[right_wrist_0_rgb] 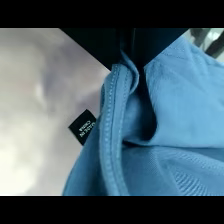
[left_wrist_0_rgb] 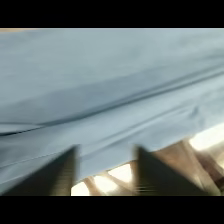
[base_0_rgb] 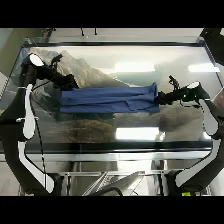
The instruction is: Fold the shirts.
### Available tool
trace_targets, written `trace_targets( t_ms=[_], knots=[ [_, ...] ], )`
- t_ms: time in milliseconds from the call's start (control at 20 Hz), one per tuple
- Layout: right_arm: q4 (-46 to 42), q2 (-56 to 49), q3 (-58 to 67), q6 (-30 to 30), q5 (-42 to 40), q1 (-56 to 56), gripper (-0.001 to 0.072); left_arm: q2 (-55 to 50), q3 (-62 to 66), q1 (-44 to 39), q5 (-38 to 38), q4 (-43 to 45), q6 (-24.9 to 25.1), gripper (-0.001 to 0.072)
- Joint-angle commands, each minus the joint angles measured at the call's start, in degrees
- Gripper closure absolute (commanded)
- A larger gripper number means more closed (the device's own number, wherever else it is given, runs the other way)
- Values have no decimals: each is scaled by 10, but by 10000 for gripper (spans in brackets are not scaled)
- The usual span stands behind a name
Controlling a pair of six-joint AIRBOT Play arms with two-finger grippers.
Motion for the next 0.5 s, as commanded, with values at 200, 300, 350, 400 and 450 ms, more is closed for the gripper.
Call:
trace_targets(
  t_ms=[200,300,350,400,450],
  knots=[
    [53,84,44,-6,55,0,690,-27,0,-141,62,-9,9,693],
    [53,121,66,12,91,-2,690,-55,0,-189,89,-8,-5,694],
    [53,138,81,14,116,-2,690,-70,0,-214,103,-9,-11,694],
    [53,153,95,20,135,-2,690,-82,0,-236,114,-10,-21,694],
    [53,167,110,27,152,-2,690,-94,0,-261,123,-11,-26,693]
  ],
)
